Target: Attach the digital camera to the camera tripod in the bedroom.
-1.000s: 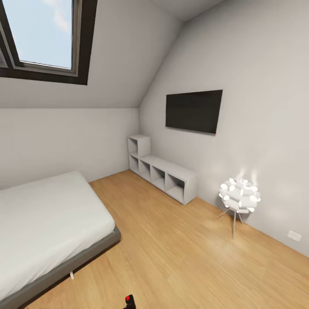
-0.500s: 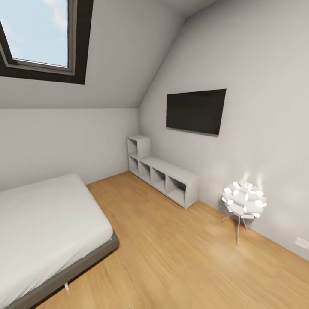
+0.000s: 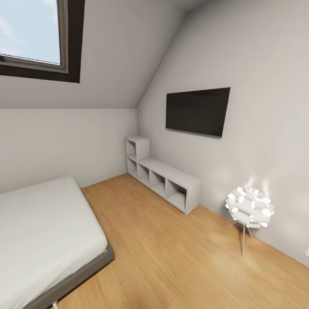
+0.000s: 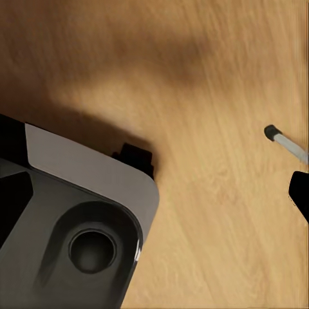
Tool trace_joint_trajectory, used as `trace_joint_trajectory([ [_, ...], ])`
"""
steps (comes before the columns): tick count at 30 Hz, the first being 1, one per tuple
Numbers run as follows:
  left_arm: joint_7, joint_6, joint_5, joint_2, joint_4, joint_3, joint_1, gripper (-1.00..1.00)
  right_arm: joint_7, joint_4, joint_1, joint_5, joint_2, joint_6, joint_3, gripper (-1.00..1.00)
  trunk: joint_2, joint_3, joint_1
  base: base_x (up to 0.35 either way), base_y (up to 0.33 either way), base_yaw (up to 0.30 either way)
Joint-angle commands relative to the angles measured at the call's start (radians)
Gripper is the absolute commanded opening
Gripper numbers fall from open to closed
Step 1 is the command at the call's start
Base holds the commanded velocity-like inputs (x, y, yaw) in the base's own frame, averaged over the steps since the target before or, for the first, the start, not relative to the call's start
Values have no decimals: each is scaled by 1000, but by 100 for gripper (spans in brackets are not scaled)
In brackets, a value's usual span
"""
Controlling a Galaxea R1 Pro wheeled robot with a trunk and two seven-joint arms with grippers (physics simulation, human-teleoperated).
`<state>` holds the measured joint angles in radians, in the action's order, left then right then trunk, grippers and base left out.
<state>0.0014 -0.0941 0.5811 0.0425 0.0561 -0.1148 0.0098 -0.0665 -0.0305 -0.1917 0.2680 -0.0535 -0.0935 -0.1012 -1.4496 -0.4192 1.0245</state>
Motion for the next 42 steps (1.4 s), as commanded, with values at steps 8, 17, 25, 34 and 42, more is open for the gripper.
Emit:
trace_joint_trajectory([
  [8, 0, -2, -4, 2, 2, -12, 1, 100, -2, -3, -2, -1, 0, -5, -8, 100, 0, -1, 0, 54, -21, 0],
  [17, 0, -3, -4, 2, 2, -12, 1, 100, -2, -3, -2, -1, 0, -5, -8, 100, 0, -1, 0, 1, -228, 0],
  [25, 0, -3, 3, 1, 2, -19, 1, 100, -4, -3, -2, -1, 0, -5, -8, 100, 0, -1, 0, 0, -158, 0],
  [34, 0, -3, 5, 1, 2, -20, 0, 100, -8, -3, -2, -1, 0, -5, -8, 100, 0, -1, 0, 0, -11, 0],
  [42, 1, -2, 9, -1, 2, -21, 1, 100, -6, -3, -2, 0, 0, -4, -8, 100, 0, -1, 0, 0, 0, 0],
])
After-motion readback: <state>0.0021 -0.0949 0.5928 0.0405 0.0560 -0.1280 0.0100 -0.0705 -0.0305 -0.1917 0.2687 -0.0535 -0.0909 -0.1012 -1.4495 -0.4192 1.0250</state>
